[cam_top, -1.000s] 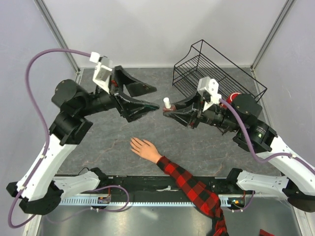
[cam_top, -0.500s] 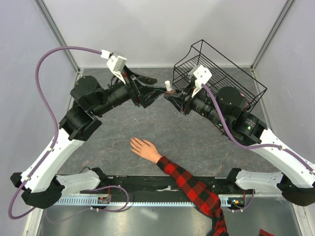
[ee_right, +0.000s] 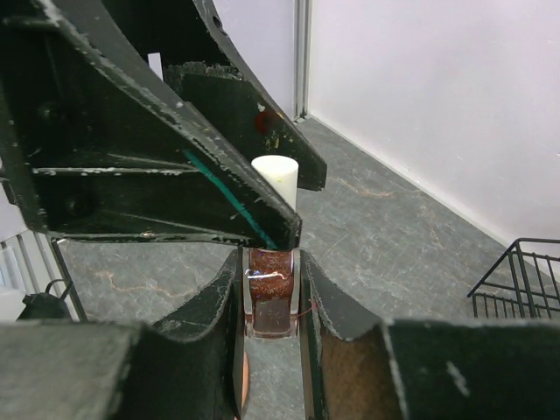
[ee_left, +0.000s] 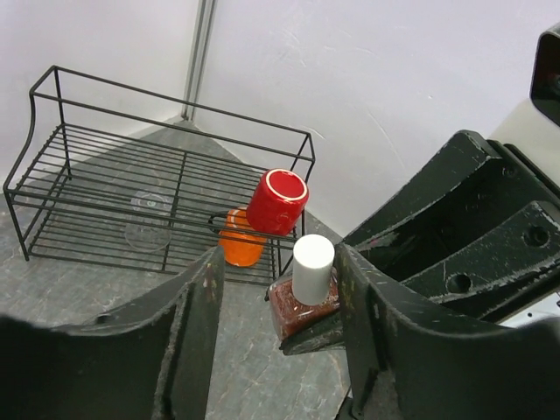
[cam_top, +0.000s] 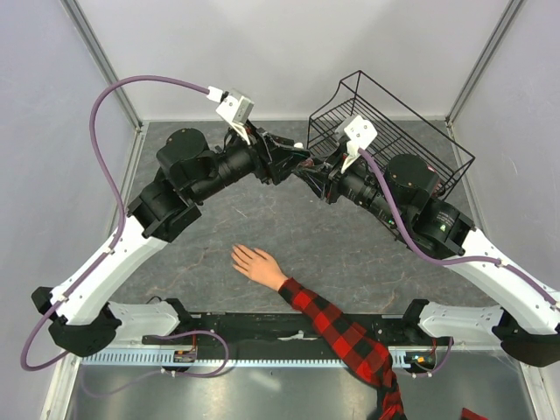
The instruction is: Paint the nails
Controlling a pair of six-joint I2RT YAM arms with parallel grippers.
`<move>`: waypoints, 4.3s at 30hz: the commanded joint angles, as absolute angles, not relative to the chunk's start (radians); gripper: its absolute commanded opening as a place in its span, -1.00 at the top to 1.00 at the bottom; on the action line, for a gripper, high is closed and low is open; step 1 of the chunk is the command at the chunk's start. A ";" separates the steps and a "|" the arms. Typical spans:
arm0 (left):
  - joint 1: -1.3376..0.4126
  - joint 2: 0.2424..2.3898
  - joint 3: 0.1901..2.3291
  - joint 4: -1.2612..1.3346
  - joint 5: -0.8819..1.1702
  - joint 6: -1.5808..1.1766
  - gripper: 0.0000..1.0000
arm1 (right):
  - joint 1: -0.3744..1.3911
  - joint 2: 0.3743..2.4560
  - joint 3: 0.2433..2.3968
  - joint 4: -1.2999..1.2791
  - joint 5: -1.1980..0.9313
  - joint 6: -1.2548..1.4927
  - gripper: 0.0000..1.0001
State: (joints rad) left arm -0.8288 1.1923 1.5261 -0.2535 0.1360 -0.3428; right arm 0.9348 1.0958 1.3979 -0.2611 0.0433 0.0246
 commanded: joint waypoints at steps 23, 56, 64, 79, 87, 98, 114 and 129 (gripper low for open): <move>-0.765 1.204 1.517 0.126 1.152 -0.506 0.96 | 0.937 0.977 1.213 0.505 -0.951 0.568 1.00; -0.762 1.193 1.614 -0.394 0.209 -0.258 -0.16 | 0.937 1.104 1.451 -0.230 0.028 0.103 1.00; -0.761 1.209 1.609 -0.347 0.255 -0.298 -0.05 | 0.937 1.104 1.439 -0.218 0.014 0.107 1.00; -0.623 1.267 1.485 0.103 1.164 -0.648 0.97 | 0.937 1.000 1.352 -0.134 -0.586 0.075 1.00; -0.614 1.230 1.419 0.404 1.284 -0.845 0.96 | 0.937 0.994 1.238 0.392 -1.017 0.484 1.00; -0.614 1.138 1.565 -0.217 1.071 -0.393 -0.65 | 0.937 0.996 1.341 -0.075 -0.617 0.170 1.00; -0.623 1.138 1.641 -0.425 0.577 -0.342 -0.34 | 0.937 1.117 1.470 -0.304 -0.135 0.067 1.00; -0.644 1.204 1.706 -0.528 0.572 -0.296 0.00 | 0.937 1.118 1.451 -0.304 -0.144 0.061 1.00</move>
State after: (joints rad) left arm -0.6323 1.1992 1.6581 -0.5137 0.5774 -0.3485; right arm 0.9352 1.1259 1.4242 -0.3313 -0.1555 0.0734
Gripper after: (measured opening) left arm 0.508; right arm 0.304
